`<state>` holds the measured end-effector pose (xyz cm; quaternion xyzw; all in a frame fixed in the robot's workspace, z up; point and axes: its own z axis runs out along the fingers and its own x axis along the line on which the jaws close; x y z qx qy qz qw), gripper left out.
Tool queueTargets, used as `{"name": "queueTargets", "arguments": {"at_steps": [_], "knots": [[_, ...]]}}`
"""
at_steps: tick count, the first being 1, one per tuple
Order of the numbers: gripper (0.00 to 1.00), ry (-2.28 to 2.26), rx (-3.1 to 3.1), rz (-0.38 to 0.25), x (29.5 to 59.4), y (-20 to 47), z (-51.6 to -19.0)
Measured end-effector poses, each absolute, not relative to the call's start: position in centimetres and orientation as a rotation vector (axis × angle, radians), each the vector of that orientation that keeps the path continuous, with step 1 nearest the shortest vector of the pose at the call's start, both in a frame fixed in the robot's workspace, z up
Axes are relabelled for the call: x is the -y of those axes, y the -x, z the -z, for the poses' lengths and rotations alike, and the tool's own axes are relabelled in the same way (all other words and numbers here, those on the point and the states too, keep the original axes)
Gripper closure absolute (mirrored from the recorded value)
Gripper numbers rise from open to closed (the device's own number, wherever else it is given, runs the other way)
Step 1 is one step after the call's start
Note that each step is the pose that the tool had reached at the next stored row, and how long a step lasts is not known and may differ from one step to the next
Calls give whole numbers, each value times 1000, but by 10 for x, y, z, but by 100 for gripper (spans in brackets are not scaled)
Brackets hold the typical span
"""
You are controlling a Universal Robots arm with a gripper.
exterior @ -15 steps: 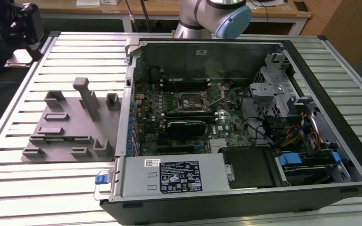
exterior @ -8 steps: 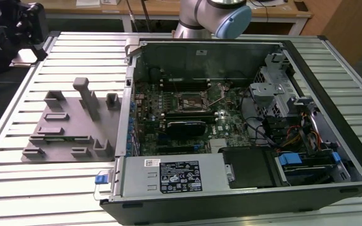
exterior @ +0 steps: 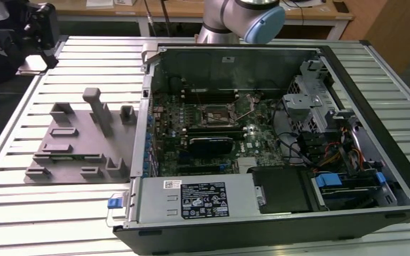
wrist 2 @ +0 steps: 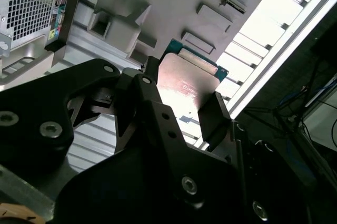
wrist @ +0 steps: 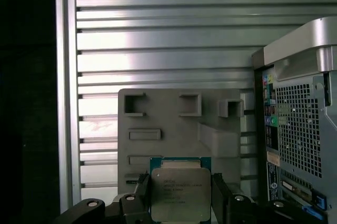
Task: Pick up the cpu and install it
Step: 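Pick up the cpu and move it towards the insertion slot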
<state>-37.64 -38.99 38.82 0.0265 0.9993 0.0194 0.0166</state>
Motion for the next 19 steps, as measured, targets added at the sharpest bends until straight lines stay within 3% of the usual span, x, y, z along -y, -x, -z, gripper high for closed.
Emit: {"name": "queueTargets", "arguments": {"at_steps": [19], "knots": [[45,-82,-3107,-60,385,356,-388]]}}
